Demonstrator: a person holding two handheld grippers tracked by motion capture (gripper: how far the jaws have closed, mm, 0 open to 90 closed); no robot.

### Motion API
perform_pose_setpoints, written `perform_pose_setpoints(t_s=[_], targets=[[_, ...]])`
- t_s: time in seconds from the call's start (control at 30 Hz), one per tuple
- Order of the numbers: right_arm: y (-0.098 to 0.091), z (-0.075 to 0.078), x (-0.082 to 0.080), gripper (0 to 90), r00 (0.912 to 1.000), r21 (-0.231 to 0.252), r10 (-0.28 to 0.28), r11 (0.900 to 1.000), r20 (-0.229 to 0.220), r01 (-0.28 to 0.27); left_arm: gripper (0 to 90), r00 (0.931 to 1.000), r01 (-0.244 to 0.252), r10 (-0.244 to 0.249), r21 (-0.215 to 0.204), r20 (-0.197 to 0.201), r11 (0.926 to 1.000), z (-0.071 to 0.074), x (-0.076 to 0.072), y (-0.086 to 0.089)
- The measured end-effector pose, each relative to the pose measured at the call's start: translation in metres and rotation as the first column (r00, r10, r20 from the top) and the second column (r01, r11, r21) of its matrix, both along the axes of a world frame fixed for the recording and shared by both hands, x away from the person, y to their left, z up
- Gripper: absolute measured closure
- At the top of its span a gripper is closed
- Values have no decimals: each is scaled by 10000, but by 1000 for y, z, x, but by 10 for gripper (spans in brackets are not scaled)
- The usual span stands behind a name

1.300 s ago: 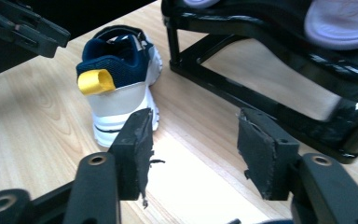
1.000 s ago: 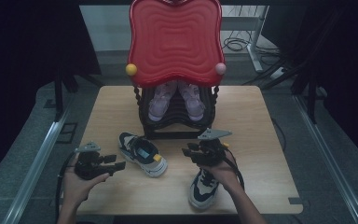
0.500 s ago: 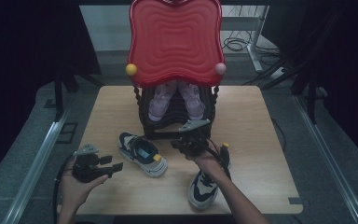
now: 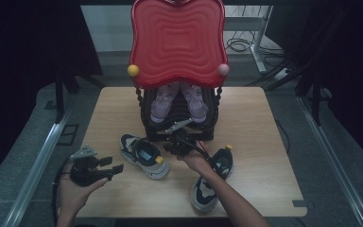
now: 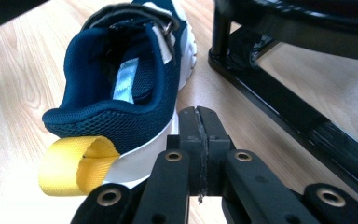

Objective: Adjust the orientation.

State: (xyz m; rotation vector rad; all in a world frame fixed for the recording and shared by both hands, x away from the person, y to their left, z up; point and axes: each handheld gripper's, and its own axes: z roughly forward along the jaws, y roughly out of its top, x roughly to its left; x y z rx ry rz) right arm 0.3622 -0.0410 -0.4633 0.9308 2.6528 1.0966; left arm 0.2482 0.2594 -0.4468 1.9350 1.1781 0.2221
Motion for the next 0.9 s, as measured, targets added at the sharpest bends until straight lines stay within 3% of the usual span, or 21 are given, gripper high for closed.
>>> perform_pose_setpoints(t_s=[0.33, 0.9], targets=[[13, -8, -7, 900, 9993, -408, 379, 9985, 63, -377, 384, 9999, 18, -17, -43, 101, 10000, 4, -3, 0], [25, -8, -23, 900, 9948, -343, 1018, 9942, -2, -1018, 390, 9999, -106, 108, -117, 92, 9999, 2, -1, 5]])
